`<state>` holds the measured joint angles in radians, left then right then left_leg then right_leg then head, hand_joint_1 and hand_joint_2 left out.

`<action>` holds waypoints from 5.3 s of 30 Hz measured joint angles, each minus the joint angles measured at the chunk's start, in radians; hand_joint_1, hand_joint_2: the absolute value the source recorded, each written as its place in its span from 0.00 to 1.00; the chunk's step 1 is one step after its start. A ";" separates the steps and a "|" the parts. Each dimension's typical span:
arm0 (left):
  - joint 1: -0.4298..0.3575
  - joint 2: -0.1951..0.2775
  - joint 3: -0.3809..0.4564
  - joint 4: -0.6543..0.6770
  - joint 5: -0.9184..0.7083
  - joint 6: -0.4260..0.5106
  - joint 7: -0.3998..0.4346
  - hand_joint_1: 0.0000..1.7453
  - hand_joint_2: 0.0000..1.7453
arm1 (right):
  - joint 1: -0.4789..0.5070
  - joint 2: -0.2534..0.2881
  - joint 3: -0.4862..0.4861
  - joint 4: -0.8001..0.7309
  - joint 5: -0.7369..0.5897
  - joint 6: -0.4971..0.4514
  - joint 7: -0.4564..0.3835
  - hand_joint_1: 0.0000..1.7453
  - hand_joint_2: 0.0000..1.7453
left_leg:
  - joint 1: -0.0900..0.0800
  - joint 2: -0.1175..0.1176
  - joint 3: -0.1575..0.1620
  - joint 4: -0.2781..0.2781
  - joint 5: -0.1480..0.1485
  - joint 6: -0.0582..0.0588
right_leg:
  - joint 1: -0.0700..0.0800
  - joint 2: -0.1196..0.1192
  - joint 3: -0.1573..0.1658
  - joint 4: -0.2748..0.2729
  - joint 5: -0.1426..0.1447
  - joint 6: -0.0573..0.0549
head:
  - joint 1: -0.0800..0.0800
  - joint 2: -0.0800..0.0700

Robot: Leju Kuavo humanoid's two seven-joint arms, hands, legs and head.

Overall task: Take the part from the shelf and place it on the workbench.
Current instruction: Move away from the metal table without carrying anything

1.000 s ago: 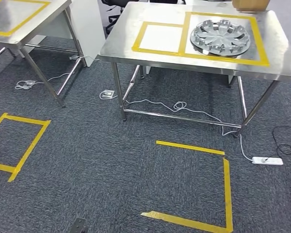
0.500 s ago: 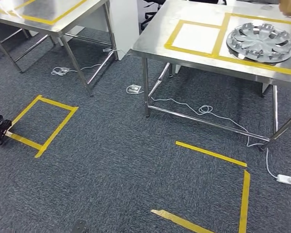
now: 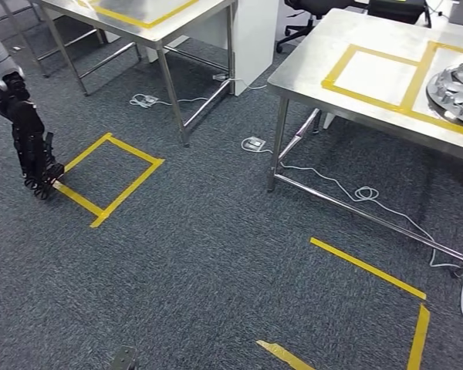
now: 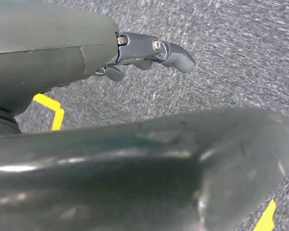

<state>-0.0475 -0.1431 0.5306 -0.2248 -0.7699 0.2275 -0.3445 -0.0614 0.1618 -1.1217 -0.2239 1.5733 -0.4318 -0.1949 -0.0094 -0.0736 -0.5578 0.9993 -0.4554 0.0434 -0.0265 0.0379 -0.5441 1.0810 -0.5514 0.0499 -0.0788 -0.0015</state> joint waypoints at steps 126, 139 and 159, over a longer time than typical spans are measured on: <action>0.010 0.006 0.024 0.000 -0.029 0.006 -0.029 0.00 0.00 | 0.009 0.000 0.021 0.006 -0.010 0.002 0.000 0.00 0.00 | 0.006 0.007 0.040 -0.018 -0.032 -0.019 | 0.000 -0.005 0.012 -0.039 0.005 0.009 | -0.001 0.000; 0.013 0.007 0.024 0.000 -0.029 0.006 -0.030 0.00 0.00 | 0.011 0.000 0.021 0.006 -0.008 0.002 0.000 0.00 0.00 | 0.005 0.065 -0.064 0.230 -0.148 -0.036 | 0.020 -0.102 0.041 -0.097 0.020 -0.057 | -0.008 0.000; 0.008 0.002 0.025 0.001 -0.031 0.006 -0.036 0.00 0.00 | 0.008 0.001 0.022 0.007 -0.008 0.003 0.000 0.00 0.00 | 0.000 -0.010 0.080 -0.037 -0.054 -0.022 | 0.017 0.013 0.028 -0.103 0.042 -0.024 | 0.004 0.000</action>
<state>-0.0392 -0.1407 0.5558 -0.2238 -0.8008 0.2333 -0.3807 -0.0537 0.1629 -1.0996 -0.2171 1.5649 -0.4289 -0.1948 -0.0098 -0.0834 -0.4778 0.9624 -0.5097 0.0213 -0.0095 0.0505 -0.5163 0.9783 -0.5095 0.0264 -0.0751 -0.0015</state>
